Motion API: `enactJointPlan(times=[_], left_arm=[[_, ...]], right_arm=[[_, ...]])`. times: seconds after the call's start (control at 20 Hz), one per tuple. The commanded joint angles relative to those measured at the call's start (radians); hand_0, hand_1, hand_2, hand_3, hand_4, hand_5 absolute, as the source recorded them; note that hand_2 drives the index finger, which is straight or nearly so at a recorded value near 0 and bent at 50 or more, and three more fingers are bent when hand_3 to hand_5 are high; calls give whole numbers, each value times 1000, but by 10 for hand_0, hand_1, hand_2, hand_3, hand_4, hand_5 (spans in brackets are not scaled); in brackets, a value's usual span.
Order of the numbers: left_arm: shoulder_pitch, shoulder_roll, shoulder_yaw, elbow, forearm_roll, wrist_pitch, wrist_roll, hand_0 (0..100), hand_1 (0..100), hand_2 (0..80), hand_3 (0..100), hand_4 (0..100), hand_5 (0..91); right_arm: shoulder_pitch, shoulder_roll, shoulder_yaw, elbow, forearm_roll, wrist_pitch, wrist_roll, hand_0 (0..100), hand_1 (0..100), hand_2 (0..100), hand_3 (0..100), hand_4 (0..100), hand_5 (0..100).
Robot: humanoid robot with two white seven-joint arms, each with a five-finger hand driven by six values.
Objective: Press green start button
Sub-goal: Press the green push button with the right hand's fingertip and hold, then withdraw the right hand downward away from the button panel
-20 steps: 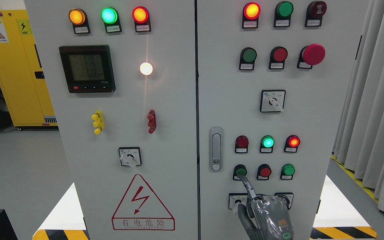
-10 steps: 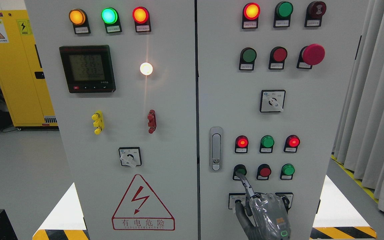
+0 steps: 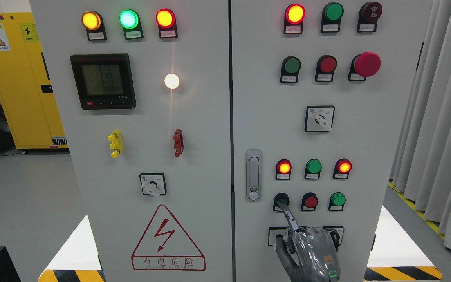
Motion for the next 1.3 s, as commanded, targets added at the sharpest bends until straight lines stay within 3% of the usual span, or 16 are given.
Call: enactJointPlan(times=[0.0,0.6,0.8,0.95,1.1,1.25], left_arm=[[1,0,0,0,0,0,0,120,556,0,0,0,0],[0,0,0,-1,0,0,0,120,556,0,0,0,0],[0,0,0,-1,0,0,0,120,556,0,0,0,0],[0,0,0,-1,0,0,0,120,556,0,0,0,0],[0,0,0,0,0,0,0,120,556,0,0,0,0],[0,0,0,-1,0,0,0,120,556,0,0,0,0]], right_arm=[[20,3,-50,-46,-3,-1,-7,701,973,25,959,1000,1000],[105,12,-35,-230,-26,-4,-4,717,968,44,953,1000,1000],[196,20,50,-315,-265,4,18,780,969,85,939,1000,948],[257,18,68,-338,-368,2,41,783,961,94,913,970,925],[303,15,93,-342,-457,-9,42,752,909,98,810,873,853],[374,12,152,-367,-544,-16,45,721,880,97,655,729,766]])
